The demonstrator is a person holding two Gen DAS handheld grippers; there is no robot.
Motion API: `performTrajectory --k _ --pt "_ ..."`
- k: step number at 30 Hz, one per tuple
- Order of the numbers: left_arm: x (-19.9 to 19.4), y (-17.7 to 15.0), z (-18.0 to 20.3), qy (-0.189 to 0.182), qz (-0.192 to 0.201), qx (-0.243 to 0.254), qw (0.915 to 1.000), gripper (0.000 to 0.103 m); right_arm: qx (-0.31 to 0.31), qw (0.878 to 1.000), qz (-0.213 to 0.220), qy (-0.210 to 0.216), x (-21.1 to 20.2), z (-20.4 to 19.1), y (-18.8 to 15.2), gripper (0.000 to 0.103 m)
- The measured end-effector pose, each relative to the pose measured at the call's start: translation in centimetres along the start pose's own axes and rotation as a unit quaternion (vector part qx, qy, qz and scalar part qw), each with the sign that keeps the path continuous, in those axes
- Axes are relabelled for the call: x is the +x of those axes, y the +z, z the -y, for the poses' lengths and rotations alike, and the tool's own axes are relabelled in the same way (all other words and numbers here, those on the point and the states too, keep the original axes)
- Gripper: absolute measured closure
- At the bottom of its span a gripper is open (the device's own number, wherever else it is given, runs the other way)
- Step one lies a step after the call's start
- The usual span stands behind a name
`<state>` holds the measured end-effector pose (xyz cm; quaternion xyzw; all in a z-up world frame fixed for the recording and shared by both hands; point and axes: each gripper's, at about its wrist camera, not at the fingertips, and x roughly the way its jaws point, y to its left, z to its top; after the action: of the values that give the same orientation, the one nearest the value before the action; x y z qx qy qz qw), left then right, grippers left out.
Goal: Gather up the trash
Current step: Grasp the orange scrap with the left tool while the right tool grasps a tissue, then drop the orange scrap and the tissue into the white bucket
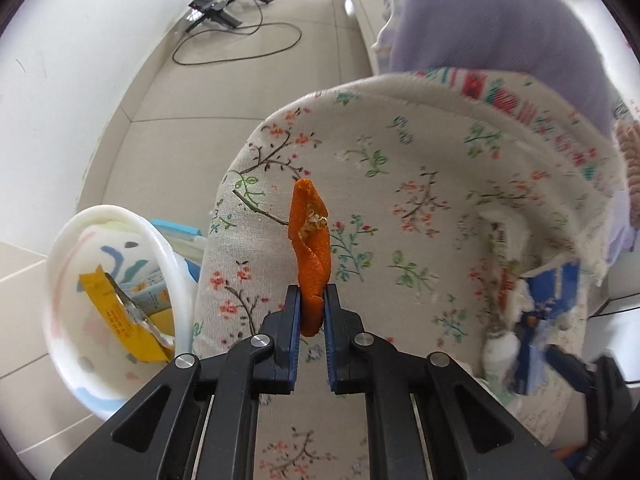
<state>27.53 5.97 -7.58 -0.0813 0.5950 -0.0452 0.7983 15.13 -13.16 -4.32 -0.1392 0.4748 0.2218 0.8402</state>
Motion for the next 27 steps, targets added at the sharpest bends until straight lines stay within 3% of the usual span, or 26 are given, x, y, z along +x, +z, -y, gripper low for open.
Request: performTrajectory --k 2,6,11,16,17,18,21,23,27 --pt "-1.2 -0.4 -0.4 -0.013 0.012 -0.003 0.9998 0.092 -0.015 1.0 0.001 -0.009 0.5 -0.4 0.1 0.023" --pt "-3.4 -1.4 -1.5 -0.033 0.026 -0.006 0.9991 0.092 -0.024 1.0 0.005 0.015 1.1 -1.6 0.4 0.023" --pt "-4.2 -2.1 -2.5 -0.032 0.029 -0.01 0.999 0.092 -0.047 0.999 0.0 0.019 2.2 -3.1 0.6 0.024" --pt "-5.2 -2.6 -4.1 -0.032 0.036 -0.019 0.9986 0.092 -0.049 0.998 -0.012 0.025 3.6 -3.9 0.5 0.05" --pt "-5.5 -2.8 -4.6 -0.032 0.037 -0.023 0.9986 0.092 -0.052 0.998 -0.016 0.019 3.8 -3.9 0.5 0.077" --pt "-6.0 -3.0 -5.1 -0.031 0.04 -0.026 0.9984 0.092 -0.045 0.999 -0.018 0.011 3.8 -3.7 0.5 0.094" --pt "-6.3 -3.0 -7.1 -0.026 0.039 -0.041 0.9981 0.092 -0.019 0.999 0.013 0.039 1.7 -2.9 1.3 0.095" --pt "-6.5 -3.2 -8.7 -0.029 0.035 -0.059 0.9972 0.092 -0.012 0.999 0.031 0.036 0.2 -2.6 1.5 0.095" --pt "-7.3 -4.0 -12.6 -0.033 0.033 -0.101 0.9938 0.092 0.012 0.999 0.026 0.036 0.3 -2.2 1.3 0.095"
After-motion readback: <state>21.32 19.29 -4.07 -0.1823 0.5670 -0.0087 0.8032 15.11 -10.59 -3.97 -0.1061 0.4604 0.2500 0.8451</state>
